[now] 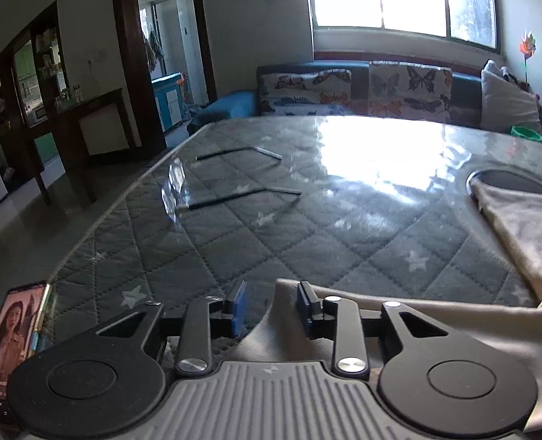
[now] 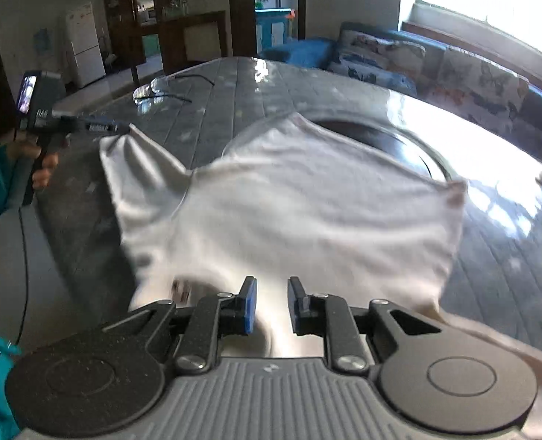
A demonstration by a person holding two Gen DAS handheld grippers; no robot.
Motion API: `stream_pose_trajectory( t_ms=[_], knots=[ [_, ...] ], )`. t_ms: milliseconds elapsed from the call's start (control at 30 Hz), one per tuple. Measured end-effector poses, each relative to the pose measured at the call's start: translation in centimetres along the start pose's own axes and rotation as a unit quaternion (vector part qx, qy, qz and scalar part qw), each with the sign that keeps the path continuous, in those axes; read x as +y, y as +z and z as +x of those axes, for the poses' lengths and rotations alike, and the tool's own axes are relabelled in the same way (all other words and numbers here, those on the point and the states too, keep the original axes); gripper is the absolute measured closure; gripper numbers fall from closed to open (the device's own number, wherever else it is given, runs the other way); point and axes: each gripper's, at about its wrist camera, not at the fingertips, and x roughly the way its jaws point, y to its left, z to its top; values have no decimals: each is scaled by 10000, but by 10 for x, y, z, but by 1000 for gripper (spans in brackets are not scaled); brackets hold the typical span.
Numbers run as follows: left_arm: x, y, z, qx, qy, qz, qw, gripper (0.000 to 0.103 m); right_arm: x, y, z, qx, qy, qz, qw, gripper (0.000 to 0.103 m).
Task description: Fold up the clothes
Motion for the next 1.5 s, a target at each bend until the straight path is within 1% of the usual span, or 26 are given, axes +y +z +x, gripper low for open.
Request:
stream_pose_trajectory(
  t_ms=[67,133,200,233,300,367,400,433,467,600,633,700,767,800,867,900,967,1033,1067,1100,1133,1200,1300,1400,1500],
  knots=[
    [-8,3,-11,-81,-156,81,9998,58,4,-11,-7,2,10,-20,10000,75],
    [-18,5,-23,-160,-365,210,9990,56,11,-16,-5,1,-12,-104,9999,70],
    [-36,6,-39,-271,-653,444,9965,51,18,-20,-1,-3,-45,-204,9998,70],
    [-45,6,-46,-316,-817,538,9947,51,22,-23,2,-5,-62,-253,9997,70],
    [-66,4,-62,-389,-1265,758,9883,50,32,-25,3,-62,-241,-447,9987,70],
    [-88,1,-77,-446,-1741,1005,9786,50,45,-28,-1,-240,-444,-747,9959,70],
    [-100,-1,-84,-457,-1986,1152,9722,50,49,-28,-5,-316,-478,-842,9948,70],
    [-112,-4,-90,-459,-2207,1286,9657,50,52,-28,-9,-371,-460,-884,9943,73],
    [-123,-7,-95,-445,-2440,1421,9583,50,53,-27,-10,-354,-389,-886,9947,76],
    [-158,-17,-112,-407,-3217,1840,9279,50,53,-32,0,-103,-379,-858,9955,80],
    [-165,-20,-115,-384,-3365,1931,9209,50,50,-34,3,-55,-376,-769,9963,83],
    [-177,-27,-120,-314,-3610,2141,9071,50,46,-38,8,43,-371,-589,9976,83],
    [-187,-36,-123,-240,-3804,2409,8926,50,46,-40,8,41,-387,-590,9975,85],
    [-191,-41,-124,-198,-3877,2538,8859,50,45,-40,7,22,-382,-577,9976,88],
    [-202,-46,-128,-134,-3934,2724,8780,50,43,-40,2,-24,-348,-491,9982,98],
    [-204,-51,-129,-118,-3946,2805,8749,50,41,-40,0,-47,-330,-448,9984,99],
    [-207,-57,-128,-69,-3873,2953,8733,51,39,-40,-4,-93,-296,-362,9989,101],
    [-208,-60,-124,22,-3772,3018,8756,58,36,-41,-9,-139,-261,-275,9992,101],
    [-207,-61,-122,66,-3741,3010,8772,68,35,-41,-11,-162,-244,-232,9993,101],
    [-204,-61,-120,108,-3720,2985,8789,75,34,-41,-13,-185,-226,-189,9994,101],
    [-202,-60,-119,123,-3715,2939,8806,78,33,-41,-15,-208,-209,-146,9995,101],
    [-196,-58,-118,104,-3729,2820,8839,87,30,-41,-20,-254,-174,-59,9995,101],
    [-186,-53,-122,-75,-3770,2612,8886,92,29,-41,-23,-286,-146,-49,9995,101],
    [-176,-49,-122,-68,-3872,2387,8905,92,31,-40,-22,-283,-141,-150,9994,101],
    [-171,-51,-121,-9,-3889,2334,8912,92,33,-39,-21,-280,-135,-250,9992,101]
  ],
)
